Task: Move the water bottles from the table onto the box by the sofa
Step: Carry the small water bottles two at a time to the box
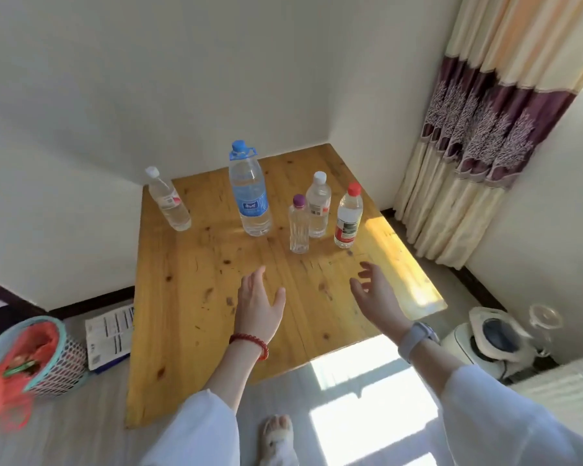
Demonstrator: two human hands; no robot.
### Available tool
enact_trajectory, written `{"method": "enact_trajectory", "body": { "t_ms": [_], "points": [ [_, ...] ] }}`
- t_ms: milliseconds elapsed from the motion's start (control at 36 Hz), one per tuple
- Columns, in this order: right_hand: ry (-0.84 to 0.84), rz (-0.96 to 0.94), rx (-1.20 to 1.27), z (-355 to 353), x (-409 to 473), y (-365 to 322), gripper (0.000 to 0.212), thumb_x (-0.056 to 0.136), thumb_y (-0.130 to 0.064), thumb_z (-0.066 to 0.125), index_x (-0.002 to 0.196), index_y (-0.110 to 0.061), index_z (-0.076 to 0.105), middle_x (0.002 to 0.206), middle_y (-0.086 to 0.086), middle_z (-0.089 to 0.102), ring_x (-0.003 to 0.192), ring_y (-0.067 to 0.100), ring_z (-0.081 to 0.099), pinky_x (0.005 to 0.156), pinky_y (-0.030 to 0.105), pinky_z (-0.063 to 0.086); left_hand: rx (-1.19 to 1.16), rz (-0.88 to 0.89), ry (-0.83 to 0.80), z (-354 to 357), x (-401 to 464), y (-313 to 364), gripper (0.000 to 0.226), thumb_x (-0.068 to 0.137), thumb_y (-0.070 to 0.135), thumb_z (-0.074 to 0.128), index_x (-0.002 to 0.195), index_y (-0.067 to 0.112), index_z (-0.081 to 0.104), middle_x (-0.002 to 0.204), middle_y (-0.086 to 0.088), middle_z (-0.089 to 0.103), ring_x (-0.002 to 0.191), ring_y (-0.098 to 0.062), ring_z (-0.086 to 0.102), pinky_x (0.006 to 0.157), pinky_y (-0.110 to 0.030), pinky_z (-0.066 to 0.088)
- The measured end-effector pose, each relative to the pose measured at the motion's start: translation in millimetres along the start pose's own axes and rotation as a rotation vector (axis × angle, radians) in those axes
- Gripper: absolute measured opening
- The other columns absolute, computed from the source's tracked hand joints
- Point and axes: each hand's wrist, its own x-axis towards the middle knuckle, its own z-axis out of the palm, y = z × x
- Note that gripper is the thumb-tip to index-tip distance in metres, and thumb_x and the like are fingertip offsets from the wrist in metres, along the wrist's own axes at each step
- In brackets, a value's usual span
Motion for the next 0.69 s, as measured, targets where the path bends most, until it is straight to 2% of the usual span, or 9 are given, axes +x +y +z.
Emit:
{"method": "enact_trajectory", "body": {
  "t_ms": [111, 222, 417, 472, 556, 611, 694],
  "points": [
    [0.052, 0.108, 0.014, 19.6, 64.1, 5.3, 0.058, 0.091, -0.028, 0.051, 0.139, -0.01, 0.026, 0.137, 0.014, 0.043, 0.116, 0.027, 0.051, 0.091, 0.045, 0.05, -0.043, -0.019, -0.071, 28.7, 78.0, -8.9, 0.061, 0.09, 0.03, 0.051, 0.141, 0.013, 0.022, 0.144, -0.011, 0.031, 0.13, -0.025, 0.036, 0.096, -0.033, 0.04],
    [0.112, 0.237, 0.021, 34.4, 127.8, 10.8, 0.068, 0.089, -0.029, 0.055, 0.142, -0.006, 0.02, 0.145, 0.017, 0.033, 0.127, 0.031, 0.043, 0.103, 0.044, 0.04, -0.097, -0.02, -0.186, 58.4, 150.5, -22.6, 0.07, 0.089, 0.031, 0.054, 0.144, 0.013, 0.015, 0.149, -0.012, 0.024, 0.136, -0.026, 0.026, 0.107, -0.035, 0.031],
    [0.183, 0.382, 0.119, 54.4, 210.8, 24.1, 0.088, 0.081, -0.033, 0.066, 0.145, -0.014, 0.009, 0.151, 0.011, 0.024, 0.134, 0.029, 0.033, 0.108, 0.049, 0.035, -0.162, 0.023, -0.353, 93.4, 236.7, -41.3, 0.087, 0.082, 0.035, 0.064, 0.145, 0.015, 0.008, 0.154, -0.009, 0.011, 0.142, -0.023, 0.01, 0.113, -0.035, 0.017],
    [0.212, 0.378, 0.19, 61.4, 226.1, 28.0, 0.086, 0.079, -0.031, 0.068, 0.144, -0.016, 0.013, 0.15, 0.007, 0.026, 0.135, 0.025, 0.032, 0.11, 0.047, 0.032, -0.171, 0.067, -0.384, 102.2, 252.0, -44.3, 0.088, 0.079, 0.032, 0.067, 0.145, 0.013, 0.012, 0.153, -0.009, 0.015, 0.141, -0.022, 0.012, 0.112, -0.033, 0.015],
    [0.247, 0.371, 0.276, 71.8, 242.1, 32.7, 0.076, 0.079, -0.026, 0.068, 0.138, -0.018, 0.021, 0.142, 0.005, 0.034, 0.128, 0.024, 0.039, 0.108, 0.044, 0.035, -0.209, 0.132, -0.408, 114.6, 270.1, -48.6, 0.082, 0.075, 0.026, 0.072, 0.141, 0.011, 0.025, 0.145, -0.009, 0.032, 0.135, -0.023, 0.025, 0.107, -0.027, 0.02],
    [0.256, 0.377, 0.298, 74.4, 242.6, 31.9, 0.073, 0.08, -0.024, 0.066, 0.137, -0.019, 0.02, 0.136, 0.002, 0.037, 0.121, 0.019, 0.041, 0.103, 0.038, 0.038, -0.286, 0.14, -0.412, 115.4, 272.2, -48.8, 0.075, 0.072, 0.022, 0.075, 0.135, 0.017, 0.035, 0.13, -0.002, 0.043, 0.125, -0.021, 0.036, 0.102, -0.028, 0.031],
    [0.29, 0.346, 0.276, 73.3, 242.0, 31.6, 0.07, 0.081, -0.02, 0.066, 0.135, -0.014, 0.023, 0.121, -0.006, 0.038, 0.111, 0.011, 0.04, 0.093, 0.029, 0.037, -0.374, 0.152, -0.422, 117.2, 272.5, -50.0, 0.062, 0.07, 0.02, 0.077, 0.122, 0.029, 0.043, 0.113, 0.009, 0.047, 0.112, -0.013, 0.044, 0.091, -0.025, 0.04]
  ]
}}
